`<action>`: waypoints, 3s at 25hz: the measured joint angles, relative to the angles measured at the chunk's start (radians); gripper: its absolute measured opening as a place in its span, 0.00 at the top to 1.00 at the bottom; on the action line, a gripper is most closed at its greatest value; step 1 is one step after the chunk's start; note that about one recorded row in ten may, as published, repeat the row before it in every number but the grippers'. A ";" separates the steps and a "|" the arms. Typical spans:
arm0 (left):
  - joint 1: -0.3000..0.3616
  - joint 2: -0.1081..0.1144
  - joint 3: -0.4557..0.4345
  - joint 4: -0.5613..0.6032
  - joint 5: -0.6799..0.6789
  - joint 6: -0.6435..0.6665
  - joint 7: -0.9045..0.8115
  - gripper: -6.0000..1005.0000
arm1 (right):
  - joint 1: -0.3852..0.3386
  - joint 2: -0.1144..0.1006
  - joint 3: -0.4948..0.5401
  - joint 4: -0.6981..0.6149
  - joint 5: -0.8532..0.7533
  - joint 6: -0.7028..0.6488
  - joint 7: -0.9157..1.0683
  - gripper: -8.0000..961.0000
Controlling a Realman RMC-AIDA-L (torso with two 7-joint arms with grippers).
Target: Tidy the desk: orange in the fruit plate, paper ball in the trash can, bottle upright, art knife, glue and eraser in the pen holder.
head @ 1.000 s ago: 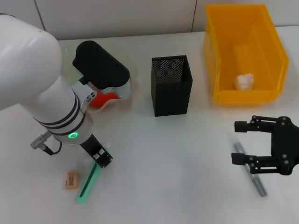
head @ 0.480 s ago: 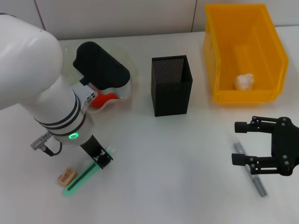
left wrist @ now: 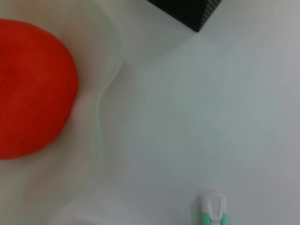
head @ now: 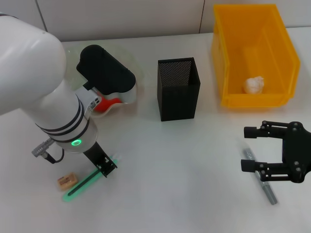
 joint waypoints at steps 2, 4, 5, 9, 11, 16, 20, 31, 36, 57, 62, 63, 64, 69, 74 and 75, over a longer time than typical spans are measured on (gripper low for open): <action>-0.001 0.000 0.002 0.000 0.000 0.000 0.000 0.80 | 0.000 0.001 0.000 0.000 0.000 0.000 0.000 0.20; -0.001 0.000 0.003 0.000 0.000 0.001 0.000 0.80 | 0.000 0.001 0.000 0.000 0.000 0.000 0.000 0.20; -0.001 0.000 0.004 0.000 0.000 0.001 0.000 0.80 | 0.000 0.001 0.000 0.000 0.000 -0.001 0.000 0.20; -0.002 0.000 0.008 0.000 -0.001 0.003 0.000 0.80 | 0.000 0.001 0.000 0.000 0.002 -0.002 0.000 0.20; -0.002 0.000 0.010 0.003 -0.006 0.005 0.000 0.81 | 0.000 0.001 0.000 0.000 0.003 -0.002 0.000 0.20; -0.007 0.000 0.026 0.003 -0.015 0.006 0.001 0.80 | 0.000 0.001 0.000 0.000 0.003 -0.003 0.000 0.20; -0.009 0.000 0.034 0.003 -0.016 0.006 0.001 0.80 | 0.000 0.001 0.000 0.000 0.003 -0.002 -0.001 0.20; -0.006 0.000 0.035 0.045 -0.017 0.000 0.002 0.79 | -0.002 0.001 0.001 0.002 0.003 0.002 -0.010 0.20; -0.001 0.000 0.031 0.077 -0.030 0.000 0.002 0.79 | -0.002 0.001 0.008 0.007 0.003 0.004 -0.014 0.20; 0.065 0.000 -0.038 0.375 -0.109 -0.031 0.003 0.77 | -0.003 -0.006 0.052 0.033 -0.002 0.005 -0.018 0.21; 0.096 0.002 -0.059 0.487 -0.125 -0.065 0.003 0.76 | -0.003 -0.007 0.052 0.043 -0.002 0.005 -0.024 0.21; 0.102 0.002 -0.061 0.505 -0.126 -0.075 0.003 0.76 | -0.003 -0.007 0.052 0.043 -0.002 0.005 -0.026 0.21; 0.110 0.002 -0.065 0.521 -0.126 -0.088 0.003 0.76 | -0.003 -0.007 0.052 0.043 -0.002 0.005 -0.026 0.21; 0.142 0.004 -0.076 0.569 -0.134 -0.168 0.008 0.75 | -0.003 -0.006 0.053 0.043 -0.002 0.005 -0.026 0.21; 0.151 0.006 -0.078 0.575 -0.168 -0.236 0.019 0.75 | -0.003 -0.006 0.054 0.044 -0.002 0.005 -0.026 0.21; 0.151 0.006 -0.078 0.575 -0.168 -0.236 0.019 0.75 | -0.003 -0.005 0.054 0.045 -0.002 0.005 -0.027 0.21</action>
